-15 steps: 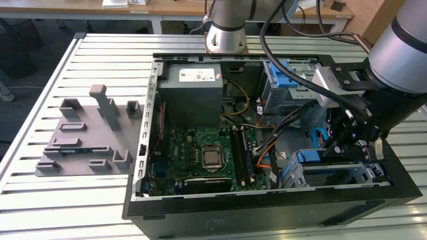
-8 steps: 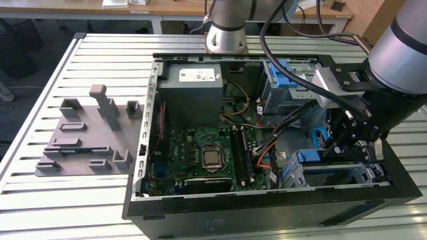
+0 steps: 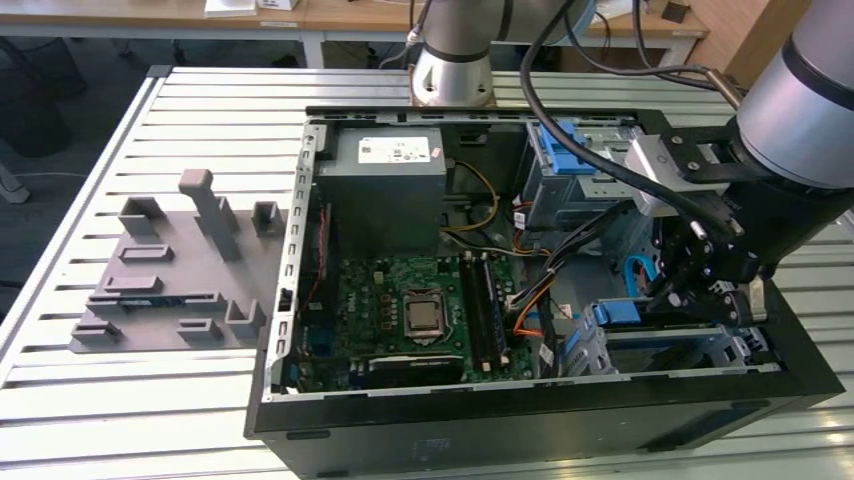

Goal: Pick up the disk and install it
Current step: 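Insert the second disk wire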

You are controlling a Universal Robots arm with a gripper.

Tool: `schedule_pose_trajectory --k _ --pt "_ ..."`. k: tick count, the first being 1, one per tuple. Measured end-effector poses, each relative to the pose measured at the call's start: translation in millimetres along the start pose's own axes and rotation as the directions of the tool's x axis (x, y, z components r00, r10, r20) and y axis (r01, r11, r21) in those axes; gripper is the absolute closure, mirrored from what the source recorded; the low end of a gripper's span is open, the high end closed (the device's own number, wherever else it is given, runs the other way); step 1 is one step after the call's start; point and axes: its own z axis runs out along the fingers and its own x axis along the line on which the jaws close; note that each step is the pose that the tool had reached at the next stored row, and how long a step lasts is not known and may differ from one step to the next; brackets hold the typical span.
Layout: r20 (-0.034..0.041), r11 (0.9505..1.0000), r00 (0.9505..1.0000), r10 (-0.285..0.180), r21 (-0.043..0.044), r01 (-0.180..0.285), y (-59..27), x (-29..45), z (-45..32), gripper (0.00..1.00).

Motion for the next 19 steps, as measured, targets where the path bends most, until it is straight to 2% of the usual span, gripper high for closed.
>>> schedule_pose_trajectory --k 8,10,11,19 --pt "0.0086 1.0 1.0 0.0 0.0001 0.0 0.0 0.0 -1.3 0.84" --pt "0.0199 1.0 0.9998 0.001 0.0003 -0.001 0.0 0.1 -0.9 0.84" --pt "0.0228 1.0 0.9997 0.001 0.0003 -0.001 0.0 0.2 -0.9 0.84" --pt "0.0232 1.0 0.9997 0.001 0.0003 -0.001 0.1 2.3 -0.1 0.84"
